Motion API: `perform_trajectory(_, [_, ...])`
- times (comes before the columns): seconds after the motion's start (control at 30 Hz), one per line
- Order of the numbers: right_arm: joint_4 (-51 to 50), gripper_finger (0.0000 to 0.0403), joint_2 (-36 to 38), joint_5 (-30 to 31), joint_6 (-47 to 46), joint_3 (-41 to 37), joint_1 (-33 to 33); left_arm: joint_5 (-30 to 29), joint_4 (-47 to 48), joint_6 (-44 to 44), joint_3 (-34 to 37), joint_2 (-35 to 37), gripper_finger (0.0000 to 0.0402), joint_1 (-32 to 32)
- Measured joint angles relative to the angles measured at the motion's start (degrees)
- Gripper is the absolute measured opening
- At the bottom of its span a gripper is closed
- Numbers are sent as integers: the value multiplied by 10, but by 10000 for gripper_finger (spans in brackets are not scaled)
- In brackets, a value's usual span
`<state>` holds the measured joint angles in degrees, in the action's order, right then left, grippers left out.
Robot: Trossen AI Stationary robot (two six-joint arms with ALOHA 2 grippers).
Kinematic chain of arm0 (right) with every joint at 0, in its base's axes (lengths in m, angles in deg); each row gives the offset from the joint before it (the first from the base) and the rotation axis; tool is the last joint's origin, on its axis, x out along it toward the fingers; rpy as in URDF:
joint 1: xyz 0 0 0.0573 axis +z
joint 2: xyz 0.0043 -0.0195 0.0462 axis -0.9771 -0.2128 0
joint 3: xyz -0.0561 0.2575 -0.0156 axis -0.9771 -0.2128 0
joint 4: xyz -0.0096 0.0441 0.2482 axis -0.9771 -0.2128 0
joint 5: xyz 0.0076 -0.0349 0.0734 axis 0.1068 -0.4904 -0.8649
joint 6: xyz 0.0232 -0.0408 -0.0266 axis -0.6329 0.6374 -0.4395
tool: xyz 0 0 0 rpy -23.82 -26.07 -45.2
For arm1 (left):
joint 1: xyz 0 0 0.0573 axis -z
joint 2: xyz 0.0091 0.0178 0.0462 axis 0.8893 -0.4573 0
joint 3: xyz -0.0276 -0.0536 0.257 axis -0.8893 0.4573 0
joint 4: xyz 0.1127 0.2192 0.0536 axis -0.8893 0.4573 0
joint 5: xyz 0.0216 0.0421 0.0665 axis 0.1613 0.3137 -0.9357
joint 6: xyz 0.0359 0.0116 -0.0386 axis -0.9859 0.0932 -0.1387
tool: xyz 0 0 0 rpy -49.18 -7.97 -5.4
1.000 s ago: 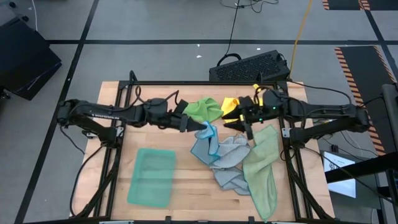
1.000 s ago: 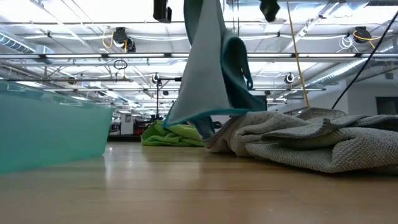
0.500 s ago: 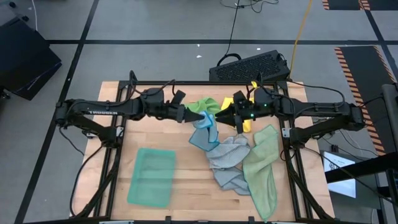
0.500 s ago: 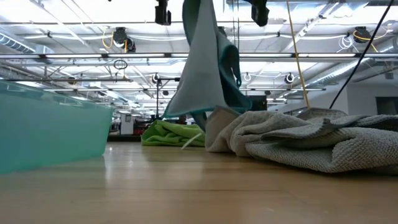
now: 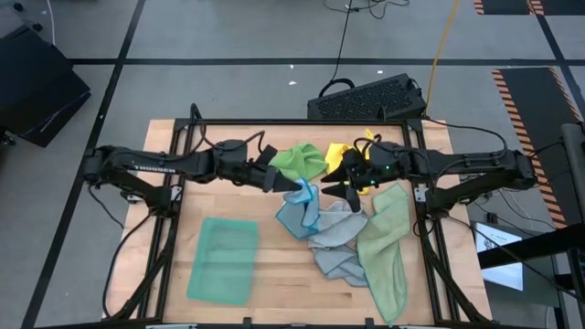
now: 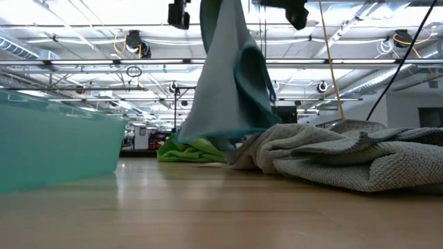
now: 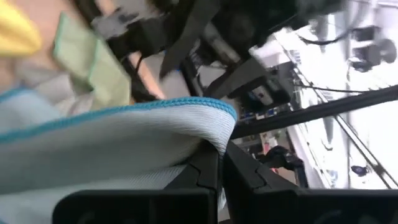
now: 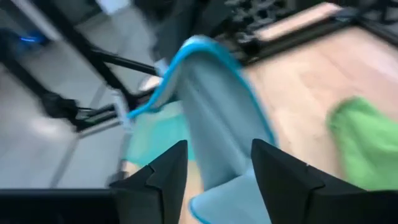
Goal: Fold microfiber towels
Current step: Fold the blue microfiber cloth
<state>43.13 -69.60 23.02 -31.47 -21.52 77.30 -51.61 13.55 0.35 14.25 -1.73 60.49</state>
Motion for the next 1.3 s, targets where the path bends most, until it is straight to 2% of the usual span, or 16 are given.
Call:
perform_trajectory(0.17, [-17, 198, 5, 16, 19, 0, 14, -12, 0, 31, 0, -10, 10, 3])
perform_trajectory(0.33, [-22, 202, -2, 20, 142, 0, 25, -38, -3, 40, 0, -22, 10, 0])
perform_trajectory(0.47, [-14, 194, -3, 77, 210, 0, 28, -45, -12, 75, -1, -36, 10, -6])
perform_trajectory(0.57, [-12, 184, -2, 139, 277, 0, 38, -38, -3, 86, 1, -41, 10, -11])
perform_trajectory(0.63, [-13, 178, -2, 159, 333, 0, 44, -33, -9, 90, 0, -48, 10, -14])
perform_trajectory(0.93, [-13, 172, -28, 167, 495, -1, 70, 1, -33, 95, 0, -57, 10, -46])
perform_trajectory(1.13, [20, 171, -39, 266, 573, -1, 94, 26, -33, 91, 0, -56, 10, -60])
perform_trajectory(1.3, [53, 171, -40, 267, 658, -1, 97, 31, -32, 95, 0, -56, 10, -64])
